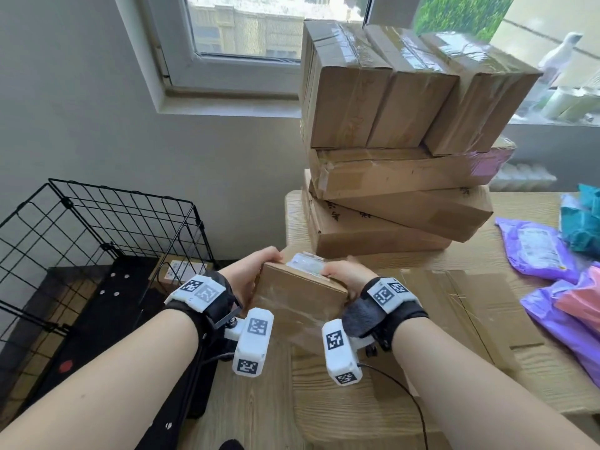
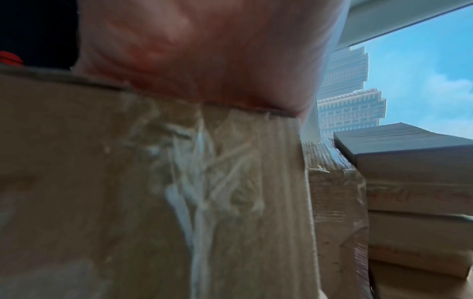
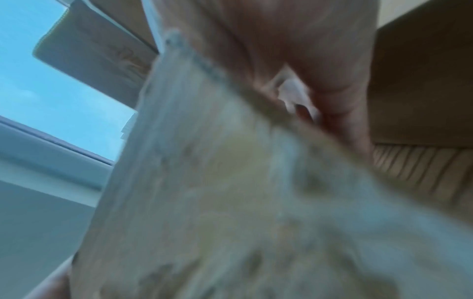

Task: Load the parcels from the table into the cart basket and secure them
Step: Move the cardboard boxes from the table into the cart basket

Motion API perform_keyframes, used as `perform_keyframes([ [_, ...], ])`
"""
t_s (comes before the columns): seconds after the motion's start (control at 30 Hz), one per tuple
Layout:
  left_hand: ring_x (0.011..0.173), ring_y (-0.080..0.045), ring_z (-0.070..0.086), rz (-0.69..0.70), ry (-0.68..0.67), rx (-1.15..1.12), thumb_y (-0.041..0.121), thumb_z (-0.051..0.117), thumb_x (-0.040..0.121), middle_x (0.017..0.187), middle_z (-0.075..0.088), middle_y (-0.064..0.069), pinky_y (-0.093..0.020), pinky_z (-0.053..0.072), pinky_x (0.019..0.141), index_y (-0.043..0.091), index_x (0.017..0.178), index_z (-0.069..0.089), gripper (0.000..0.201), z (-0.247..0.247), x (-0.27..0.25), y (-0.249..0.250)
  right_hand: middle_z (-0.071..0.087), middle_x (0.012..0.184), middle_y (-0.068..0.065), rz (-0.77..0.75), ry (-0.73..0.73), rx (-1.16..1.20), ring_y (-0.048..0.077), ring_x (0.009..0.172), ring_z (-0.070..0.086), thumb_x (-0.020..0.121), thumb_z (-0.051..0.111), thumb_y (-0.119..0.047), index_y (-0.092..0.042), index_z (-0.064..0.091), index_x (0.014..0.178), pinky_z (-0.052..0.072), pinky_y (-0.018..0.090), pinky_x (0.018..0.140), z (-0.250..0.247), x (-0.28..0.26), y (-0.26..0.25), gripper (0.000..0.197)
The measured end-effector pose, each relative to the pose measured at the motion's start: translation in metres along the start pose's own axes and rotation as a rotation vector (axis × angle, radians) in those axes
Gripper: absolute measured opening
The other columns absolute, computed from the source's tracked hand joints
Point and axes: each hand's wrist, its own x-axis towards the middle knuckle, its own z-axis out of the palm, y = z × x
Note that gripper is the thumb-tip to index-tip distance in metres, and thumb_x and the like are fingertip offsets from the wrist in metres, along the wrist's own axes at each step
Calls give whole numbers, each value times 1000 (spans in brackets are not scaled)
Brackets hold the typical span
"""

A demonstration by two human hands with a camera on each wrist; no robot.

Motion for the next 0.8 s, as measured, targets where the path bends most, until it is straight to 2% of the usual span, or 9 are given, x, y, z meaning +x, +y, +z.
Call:
perform_keyframes([
  [0.03, 62, -25, 59, -11, 2, 13, 41, 58, 77, 69, 62, -10, -32, 50, 68, 10, 81, 59, 31, 3, -2, -3, 50, 119, 14, -15, -7, 22, 23, 88, 61, 52, 79, -27, -20, 23, 142, 55, 29, 76, 0, -3, -1, 107],
  [0.1, 56, -23, 56, -15, 25, 16, 33, 53, 81, 63, 59, -9, -28, 47, 63, 10, 76, 58, 24, 4, -9, -6, 42, 138, 12, -64, -8, 62, 22, 96, 60, 74, 68, -20, -14, 7, 151, 52, 18, 53, -1, -11, -3, 99],
  [0.2, 64, -28, 57, 34, 53, -51, 29, 65, 60, 79, 58, -13, -31, 51, 59, 7, 98, 59, 45, -5, -19, -8, 55, 92, 3, -111, 0, 171, 12, 66, 59, 80, 63, -18, -12, 28, 146, 40, 17, 34, 3, -10, -2, 75],
  [0.3, 84, -33, 56, 72, 107, -145, 18, 69, 43, 98, 58, -18, -42, 50, 76, 6, 105, 55, 65, -17, -28, -10, 59, 75, 0, -91, -52, 273, 9, 54, 58, 90, 56, -32, -17, 61, 100, 48, 19, 40, 10, -11, -6, 19],
  [0.37, 93, -33, 53, 128, 134, -229, 12, 66, 44, 107, 58, -20, -44, 46, 84, 4, 99, 56, 57, -23, -37, -9, 62, 56, -3, -64, -111, 356, 5, 38, 56, 89, 54, -47, -19, 55, 77, 42, 16, 33, 13, -18, -10, 30],
  [0.4, 95, -34, 53, 161, 148, -270, 10, 65, 43, 111, 59, -21, -43, 45, 85, 4, 98, 57, 56, -28, -40, -9, 63, 56, -1, -65, -133, 389, 7, 38, 57, 87, 53, -54, -18, 55, 80, 41, 17, 33, 16, -18, -12, 37],
  [0.57, 99, -36, 56, 335, 138, -411, 9, 56, 42, 120, 56, -19, -41, 49, 79, 8, 111, 53, 69, -53, -64, -9, 65, 107, 17, -38, -276, 541, 31, 94, 65, 79, 54, -67, -9, 52, 121, 56, 39, 73, 25, -30, -29, 72],
  [0.67, 82, -32, 61, 411, 109, -410, 10, 41, 57, 105, 65, -14, -33, 52, 69, 9, 109, 50, 52, -61, -78, -7, 65, 105, 13, -67, -367, 580, 28, 94, 62, 80, 53, -66, -6, 58, 112, 52, 39, 85, 37, -35, -46, 68],
  [0.8, 56, -26, 65, 455, 77, -361, 3, 32, 59, 70, 70, -10, -25, 53, 49, 6, 72, 64, 34, -66, -100, -2, 65, 104, 14, -123, -430, 633, 31, 105, 59, 77, 63, -60, -6, 63, 98, 42, 47, 103, 49, -42, -68, 58],
])
